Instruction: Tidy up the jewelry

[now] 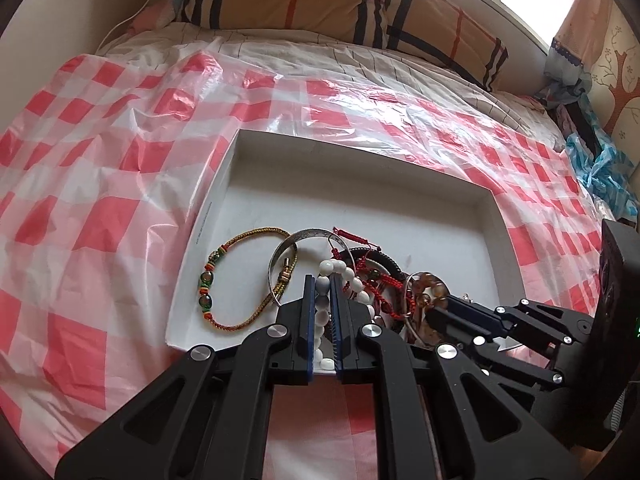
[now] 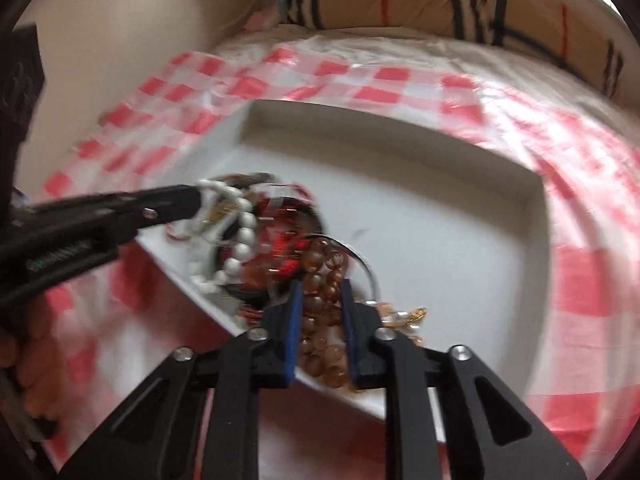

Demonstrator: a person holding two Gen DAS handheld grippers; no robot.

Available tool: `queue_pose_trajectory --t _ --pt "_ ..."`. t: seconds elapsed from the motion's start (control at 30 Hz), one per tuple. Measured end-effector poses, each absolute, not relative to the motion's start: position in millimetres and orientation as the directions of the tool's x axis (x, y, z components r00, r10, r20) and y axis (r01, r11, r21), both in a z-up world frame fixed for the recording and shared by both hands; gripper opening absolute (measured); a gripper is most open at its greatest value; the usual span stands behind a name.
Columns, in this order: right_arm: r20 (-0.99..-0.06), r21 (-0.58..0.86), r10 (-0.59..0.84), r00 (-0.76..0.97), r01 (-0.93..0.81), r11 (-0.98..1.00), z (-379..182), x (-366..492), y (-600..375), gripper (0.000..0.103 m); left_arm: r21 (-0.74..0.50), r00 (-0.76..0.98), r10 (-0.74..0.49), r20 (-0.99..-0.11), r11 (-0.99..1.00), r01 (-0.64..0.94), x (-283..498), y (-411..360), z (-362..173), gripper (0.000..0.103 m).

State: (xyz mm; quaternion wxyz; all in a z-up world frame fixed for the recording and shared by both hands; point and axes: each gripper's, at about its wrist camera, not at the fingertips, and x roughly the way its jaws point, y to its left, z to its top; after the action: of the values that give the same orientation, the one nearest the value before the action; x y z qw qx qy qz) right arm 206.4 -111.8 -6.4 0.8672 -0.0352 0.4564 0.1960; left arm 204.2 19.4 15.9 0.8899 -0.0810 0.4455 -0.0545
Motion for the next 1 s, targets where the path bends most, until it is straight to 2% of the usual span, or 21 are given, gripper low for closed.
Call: queue_pose_trajectory --t 0.17,0.27,0.3,0.33,0.37,0.43,0.47,0.5,0.57,0.6,0.67,0.7,0.77,0.97,1.0 --pt "-0.805 0.097 0.258 0.534 -0.311 0.946 1 205 -135 0.012 -0.195 0.596 -0.173 -0.784 0.980 0.028 204 20 16 0.007" --pt "-0.771 0.220 0.366 0.522 -0.322 0.921 7 206 -148 0.013 -0.201 0.596 -0.179 -0.783 0.979 0.031 203 20 17 0.007" --pt "-0.749 0.262 0.404 0.524 -0.326 0.908 8 206 -150 0.019 -0.202 0.596 -0.181 -0.782 0.979 0.032 203 20 17 0.007" --pt "-0.735 0.286 0.427 0.526 -0.329 0.900 9 208 -148 0.046 -0.202 0.595 -0.181 -0.783 0.979 0.031 203 20 17 0.007" --pt "-0.721 0.307 0.447 0.529 -0.335 0.891 10 209 -145 0.061 -0.201 0.596 -0.179 -0.783 0.979 0.030 203 21 17 0.007" --pt "-0.700 0.412 0.540 0.467 -0.353 0.840 2 216 -137 0.061 -0.198 0.594 -0.178 -0.785 0.980 0.032 203 19 17 0.007" --pt "-0.726 0.400 0.518 0.452 -0.335 0.853 -4 218 -133 0.060 -0.196 0.593 -0.177 -0.785 0.980 0.033 203 19 17 0.007" --pt "-0.782 0.286 0.417 0.463 -0.328 0.901 -8 217 -124 0.056 -0.194 0.592 -0.176 -0.787 0.980 0.033 203 18 17 0.007" --pt "-0.823 0.098 0.268 0.501 -0.340 0.935 -9 211 -113 0.048 -0.186 0.584 -0.170 -0.794 0.982 0.032 203 16 14 0.007" --pt "-0.831 0.050 0.215 0.513 -0.317 0.947 -9 210 -114 0.044 -0.179 0.581 -0.163 -0.797 0.983 0.031 204 16 13 0.007" --pt "-0.837 0.052 0.193 0.512 -0.276 0.960 -8 211 -123 0.031 -0.163 0.575 -0.149 -0.804 0.986 0.027 205 15 10 0.007" --pt "-0.837 0.072 0.201 0.508 -0.263 0.962 -7 212 -129 0.027 -0.161 0.571 -0.149 -0.808 0.987 0.029 206 15 9 0.007" --pt "-0.834 0.096 0.210 0.510 -0.240 0.966 -5 211 -140 0.012 -0.162 0.566 -0.151 -0.811 0.986 0.031 206 15 8 0.007" --pt "-0.785 0.192 0.304 0.539 -0.254 0.948 8 205 -159 0.013 -0.132 0.558 -0.121 -0.821 0.991 0.021 208 14 3 0.007" --pt "-0.778 0.196 0.310 0.547 -0.257 0.946 10 206 -157 0.017 -0.133 0.555 -0.121 -0.823 0.991 0.018 208 15 2 0.007"
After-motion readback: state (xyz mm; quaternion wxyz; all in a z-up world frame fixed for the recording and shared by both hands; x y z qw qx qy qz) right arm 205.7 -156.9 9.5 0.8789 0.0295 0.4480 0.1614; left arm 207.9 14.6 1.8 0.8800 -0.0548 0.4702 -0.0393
